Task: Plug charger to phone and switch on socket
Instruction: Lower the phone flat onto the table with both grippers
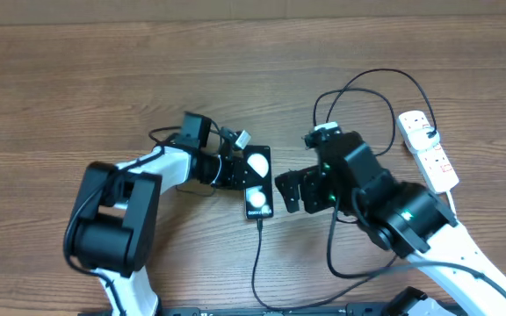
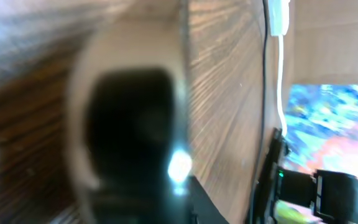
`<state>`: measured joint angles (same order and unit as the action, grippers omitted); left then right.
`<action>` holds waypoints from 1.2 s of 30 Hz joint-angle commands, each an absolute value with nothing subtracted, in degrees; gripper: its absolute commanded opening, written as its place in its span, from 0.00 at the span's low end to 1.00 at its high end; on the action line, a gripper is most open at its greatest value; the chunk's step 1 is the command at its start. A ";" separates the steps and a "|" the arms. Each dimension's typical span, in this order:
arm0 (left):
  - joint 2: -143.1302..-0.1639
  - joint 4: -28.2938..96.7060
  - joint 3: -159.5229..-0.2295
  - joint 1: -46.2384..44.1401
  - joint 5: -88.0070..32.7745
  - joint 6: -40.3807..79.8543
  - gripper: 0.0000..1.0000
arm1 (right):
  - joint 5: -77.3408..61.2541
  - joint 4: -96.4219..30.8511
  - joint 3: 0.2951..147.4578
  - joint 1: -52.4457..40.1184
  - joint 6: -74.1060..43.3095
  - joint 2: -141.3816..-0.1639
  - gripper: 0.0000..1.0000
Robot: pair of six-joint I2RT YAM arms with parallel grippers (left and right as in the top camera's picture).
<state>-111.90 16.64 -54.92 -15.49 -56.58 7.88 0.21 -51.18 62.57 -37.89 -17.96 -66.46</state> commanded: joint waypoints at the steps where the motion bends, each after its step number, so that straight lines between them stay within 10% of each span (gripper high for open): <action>1: -113.58 16.16 -56.21 -15.29 -61.06 6.50 0.16 | -0.32 -51.00 63.29 -37.76 -17.93 -68.77 1.00; 16: -113.95 16.21 -56.21 -15.29 -52.97 12.25 0.36 | -0.34 -50.87 63.29 -37.76 -17.96 -72.18 1.00; 36: -113.95 30.57 -62.28 -15.46 -37.08 11.84 0.35 | -0.34 -48.66 63.29 -37.76 -17.98 -72.18 1.00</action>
<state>-113.58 26.89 -59.37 -15.51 -47.99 12.03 -0.03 -49.65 62.57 -37.91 -17.98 -72.34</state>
